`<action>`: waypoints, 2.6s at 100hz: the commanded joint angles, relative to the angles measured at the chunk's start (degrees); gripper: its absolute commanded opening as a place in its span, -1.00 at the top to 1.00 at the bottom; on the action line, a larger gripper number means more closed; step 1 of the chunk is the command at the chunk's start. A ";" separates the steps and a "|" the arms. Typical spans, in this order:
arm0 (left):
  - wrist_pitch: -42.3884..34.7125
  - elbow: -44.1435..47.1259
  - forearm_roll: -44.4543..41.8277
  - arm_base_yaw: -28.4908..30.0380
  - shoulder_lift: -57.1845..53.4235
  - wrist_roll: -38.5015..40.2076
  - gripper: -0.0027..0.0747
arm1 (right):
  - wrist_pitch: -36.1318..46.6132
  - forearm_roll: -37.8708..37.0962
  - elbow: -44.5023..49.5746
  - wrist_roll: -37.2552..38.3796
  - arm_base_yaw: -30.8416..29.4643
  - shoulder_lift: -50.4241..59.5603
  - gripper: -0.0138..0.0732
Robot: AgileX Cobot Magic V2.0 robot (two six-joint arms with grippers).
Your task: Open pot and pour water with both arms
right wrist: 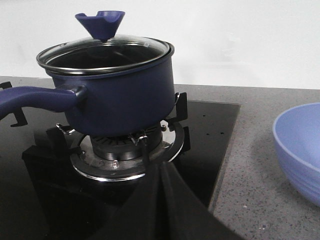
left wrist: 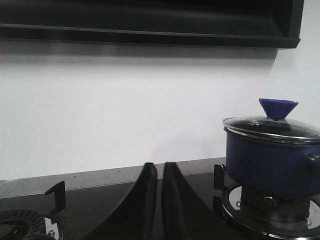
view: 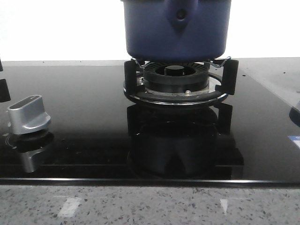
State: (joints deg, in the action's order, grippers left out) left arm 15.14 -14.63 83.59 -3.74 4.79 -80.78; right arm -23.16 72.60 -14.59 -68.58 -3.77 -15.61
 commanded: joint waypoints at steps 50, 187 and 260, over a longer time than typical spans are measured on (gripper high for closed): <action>-3.73 -0.61 -62.57 0.44 0.60 71.11 0.98 | 1.56 1.98 -1.50 -0.57 0.00 -0.23 0.80; -9.52 16.57 -74.41 0.65 -6.61 81.68 0.98 | 3.16 1.75 -1.50 -0.70 0.00 -0.23 0.80; -9.52 16.57 -74.41 0.65 -6.61 81.68 0.98 | 20.54 2.09 -1.50 -0.70 -0.11 -0.23 0.80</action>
State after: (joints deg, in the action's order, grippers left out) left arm 9.66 0.06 8.83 -2.92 -0.23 0.40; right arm -5.95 73.92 -14.59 -68.71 -3.77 -15.47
